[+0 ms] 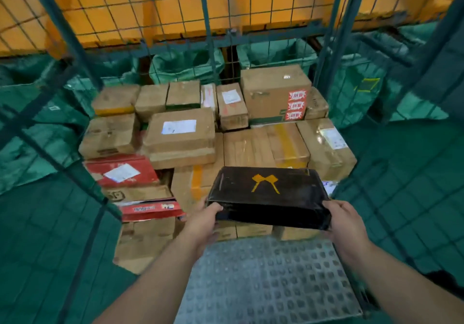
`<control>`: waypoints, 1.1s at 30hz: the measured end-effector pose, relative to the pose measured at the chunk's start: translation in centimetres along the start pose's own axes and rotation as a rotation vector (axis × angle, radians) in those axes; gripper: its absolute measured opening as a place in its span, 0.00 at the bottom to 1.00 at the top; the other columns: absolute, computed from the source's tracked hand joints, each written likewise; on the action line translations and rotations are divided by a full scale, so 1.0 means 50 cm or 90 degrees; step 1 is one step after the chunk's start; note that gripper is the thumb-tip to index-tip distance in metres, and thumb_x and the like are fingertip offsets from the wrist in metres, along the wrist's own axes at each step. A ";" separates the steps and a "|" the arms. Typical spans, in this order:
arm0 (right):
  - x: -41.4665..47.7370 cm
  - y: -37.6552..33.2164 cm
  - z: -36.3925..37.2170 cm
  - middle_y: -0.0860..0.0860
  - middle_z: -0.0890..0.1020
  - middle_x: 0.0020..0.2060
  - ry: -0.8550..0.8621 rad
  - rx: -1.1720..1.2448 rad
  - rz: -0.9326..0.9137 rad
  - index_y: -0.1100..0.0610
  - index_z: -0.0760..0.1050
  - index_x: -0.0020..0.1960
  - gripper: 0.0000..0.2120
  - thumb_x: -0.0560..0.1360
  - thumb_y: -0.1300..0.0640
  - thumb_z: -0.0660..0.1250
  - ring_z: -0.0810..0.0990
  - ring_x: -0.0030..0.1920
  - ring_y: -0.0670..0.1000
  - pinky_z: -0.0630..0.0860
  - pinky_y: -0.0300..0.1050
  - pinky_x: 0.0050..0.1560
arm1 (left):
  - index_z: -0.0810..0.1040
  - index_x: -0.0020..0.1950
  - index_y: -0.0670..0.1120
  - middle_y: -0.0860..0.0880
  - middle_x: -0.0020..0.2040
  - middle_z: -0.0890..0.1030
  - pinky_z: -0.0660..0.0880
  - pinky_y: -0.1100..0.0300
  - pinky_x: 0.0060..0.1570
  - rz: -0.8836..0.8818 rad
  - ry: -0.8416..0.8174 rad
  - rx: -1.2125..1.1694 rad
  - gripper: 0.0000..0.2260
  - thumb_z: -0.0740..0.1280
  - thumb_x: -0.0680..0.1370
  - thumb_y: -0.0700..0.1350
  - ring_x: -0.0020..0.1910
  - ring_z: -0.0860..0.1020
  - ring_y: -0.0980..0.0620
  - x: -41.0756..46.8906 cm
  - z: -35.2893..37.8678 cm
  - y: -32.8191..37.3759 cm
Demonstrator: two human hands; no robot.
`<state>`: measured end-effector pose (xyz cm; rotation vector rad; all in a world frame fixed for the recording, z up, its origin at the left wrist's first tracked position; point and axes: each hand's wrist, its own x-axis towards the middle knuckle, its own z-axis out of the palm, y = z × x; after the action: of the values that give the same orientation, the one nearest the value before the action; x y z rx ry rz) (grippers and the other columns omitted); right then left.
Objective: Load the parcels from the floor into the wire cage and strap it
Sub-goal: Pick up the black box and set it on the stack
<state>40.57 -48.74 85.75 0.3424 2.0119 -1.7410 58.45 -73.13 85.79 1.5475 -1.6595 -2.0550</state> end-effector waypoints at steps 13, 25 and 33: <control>0.379 -0.105 0.129 0.51 0.85 0.51 -0.039 0.020 0.036 0.48 0.82 0.49 0.07 0.75 0.45 0.73 0.83 0.55 0.57 0.77 0.62 0.64 | 0.76 0.65 0.49 0.44 0.58 0.82 0.75 0.51 0.58 -0.074 0.016 -0.054 0.13 0.66 0.81 0.49 0.57 0.80 0.43 0.268 0.149 0.182; 0.579 -0.115 0.286 0.50 0.82 0.59 -0.148 -0.144 -0.049 0.46 0.75 0.71 0.16 0.85 0.50 0.61 0.81 0.57 0.57 0.78 0.54 0.59 | 0.79 0.49 0.45 0.50 0.49 0.84 0.73 0.60 0.50 -0.013 0.095 -0.364 0.08 0.61 0.81 0.37 0.49 0.81 0.54 0.401 0.263 0.270; 0.679 -0.096 0.355 0.49 0.72 0.75 -0.296 -0.282 -0.029 0.43 0.57 0.82 0.25 0.86 0.53 0.56 0.73 0.72 0.56 0.68 0.55 0.76 | 0.79 0.66 0.48 0.52 0.69 0.79 0.65 0.52 0.70 -0.027 0.087 -0.397 0.16 0.63 0.79 0.46 0.70 0.75 0.48 0.423 0.218 0.278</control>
<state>12.01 -70.53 71.56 -0.2344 1.9811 -1.2017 33.43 -84.06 81.98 1.4506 -0.8191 -2.1337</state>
